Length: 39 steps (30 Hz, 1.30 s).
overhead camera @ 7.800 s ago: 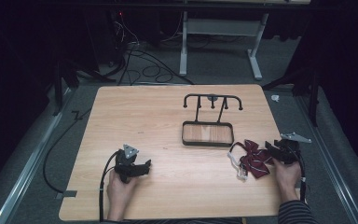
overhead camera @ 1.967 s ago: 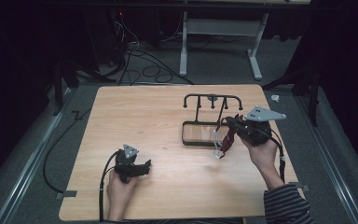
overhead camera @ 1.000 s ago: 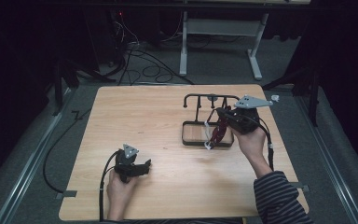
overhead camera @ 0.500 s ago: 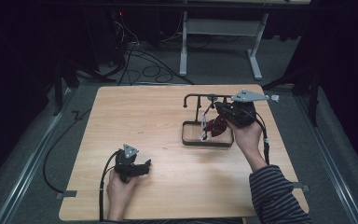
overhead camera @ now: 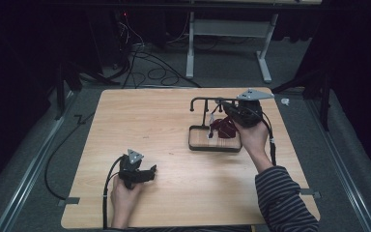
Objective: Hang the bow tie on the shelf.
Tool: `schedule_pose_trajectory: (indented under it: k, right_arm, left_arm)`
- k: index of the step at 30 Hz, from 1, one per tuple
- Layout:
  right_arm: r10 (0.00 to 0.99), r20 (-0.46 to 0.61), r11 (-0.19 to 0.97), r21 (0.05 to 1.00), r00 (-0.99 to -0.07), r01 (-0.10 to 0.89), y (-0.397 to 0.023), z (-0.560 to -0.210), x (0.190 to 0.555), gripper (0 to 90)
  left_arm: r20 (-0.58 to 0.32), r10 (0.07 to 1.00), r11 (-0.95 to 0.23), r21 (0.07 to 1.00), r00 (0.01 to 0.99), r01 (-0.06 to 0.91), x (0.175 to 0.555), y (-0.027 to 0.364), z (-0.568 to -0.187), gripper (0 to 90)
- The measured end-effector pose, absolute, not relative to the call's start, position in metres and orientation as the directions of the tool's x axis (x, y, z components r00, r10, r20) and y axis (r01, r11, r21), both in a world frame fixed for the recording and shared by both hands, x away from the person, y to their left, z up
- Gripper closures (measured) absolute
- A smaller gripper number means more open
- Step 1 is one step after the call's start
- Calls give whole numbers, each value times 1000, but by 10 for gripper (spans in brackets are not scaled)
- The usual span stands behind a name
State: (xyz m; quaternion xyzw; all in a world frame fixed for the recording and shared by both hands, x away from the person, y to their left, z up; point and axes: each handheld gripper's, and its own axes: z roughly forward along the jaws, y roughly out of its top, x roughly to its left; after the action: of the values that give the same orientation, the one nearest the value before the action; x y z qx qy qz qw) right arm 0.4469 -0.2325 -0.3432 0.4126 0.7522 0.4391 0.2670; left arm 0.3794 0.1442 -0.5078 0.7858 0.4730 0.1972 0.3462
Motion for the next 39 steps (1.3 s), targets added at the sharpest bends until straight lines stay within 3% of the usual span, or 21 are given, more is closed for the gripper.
schedule_pose_trajectory:
  k: [17,39]
  right_arm:
    - [864,-20,244,890,-503,384,-241,-340,441,846]
    - [881,8,200,900,-472,387,-293,-345,412,774]
  left_arm:
    - [-17,880,-314,730,475,607,379,144,-508,176]
    - [-17,880,-314,730,475,607,379,144,-508,176]
